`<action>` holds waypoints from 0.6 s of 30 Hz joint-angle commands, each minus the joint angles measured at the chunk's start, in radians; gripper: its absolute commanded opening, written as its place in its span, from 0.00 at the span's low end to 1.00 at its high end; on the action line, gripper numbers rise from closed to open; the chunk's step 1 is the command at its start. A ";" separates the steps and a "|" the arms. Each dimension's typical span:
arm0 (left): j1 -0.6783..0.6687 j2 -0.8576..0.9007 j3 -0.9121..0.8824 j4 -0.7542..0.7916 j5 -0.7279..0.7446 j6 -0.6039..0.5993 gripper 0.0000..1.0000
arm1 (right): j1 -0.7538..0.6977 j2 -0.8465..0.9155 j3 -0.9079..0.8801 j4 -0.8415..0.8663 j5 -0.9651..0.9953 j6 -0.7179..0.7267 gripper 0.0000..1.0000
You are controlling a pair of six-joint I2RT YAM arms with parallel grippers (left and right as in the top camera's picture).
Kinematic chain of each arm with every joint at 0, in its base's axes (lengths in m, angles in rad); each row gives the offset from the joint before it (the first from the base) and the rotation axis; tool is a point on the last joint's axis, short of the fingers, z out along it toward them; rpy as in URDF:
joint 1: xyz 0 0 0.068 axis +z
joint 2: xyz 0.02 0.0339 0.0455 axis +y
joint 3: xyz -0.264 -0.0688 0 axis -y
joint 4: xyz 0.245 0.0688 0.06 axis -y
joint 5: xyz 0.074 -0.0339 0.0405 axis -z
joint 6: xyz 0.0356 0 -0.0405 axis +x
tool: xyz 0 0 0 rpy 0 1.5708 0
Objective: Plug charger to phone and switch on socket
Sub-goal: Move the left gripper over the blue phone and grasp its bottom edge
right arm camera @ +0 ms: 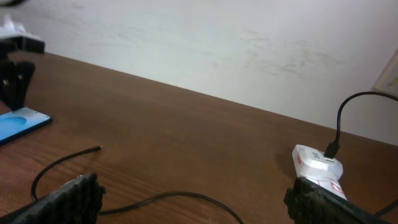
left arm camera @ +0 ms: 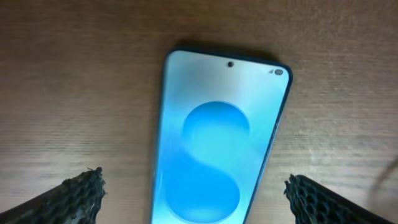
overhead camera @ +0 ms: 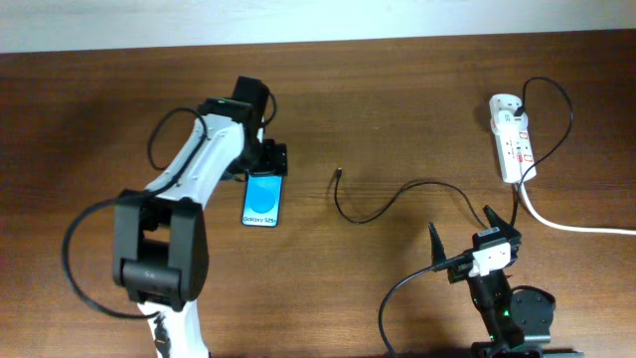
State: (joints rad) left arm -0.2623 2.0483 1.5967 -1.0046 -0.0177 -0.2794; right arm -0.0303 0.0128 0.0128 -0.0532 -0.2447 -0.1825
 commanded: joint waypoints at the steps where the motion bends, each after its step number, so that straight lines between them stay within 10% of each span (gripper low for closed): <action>1: -0.050 0.054 0.013 0.045 -0.058 0.019 0.99 | -0.004 -0.007 -0.007 -0.002 -0.010 0.003 0.98; 18: -0.069 0.086 0.006 0.038 -0.093 0.050 0.99 | -0.004 -0.007 -0.007 -0.002 -0.010 0.003 0.98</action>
State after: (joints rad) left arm -0.3344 2.1246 1.5967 -0.9646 -0.0792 -0.2462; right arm -0.0303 0.0128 0.0128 -0.0532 -0.2451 -0.1825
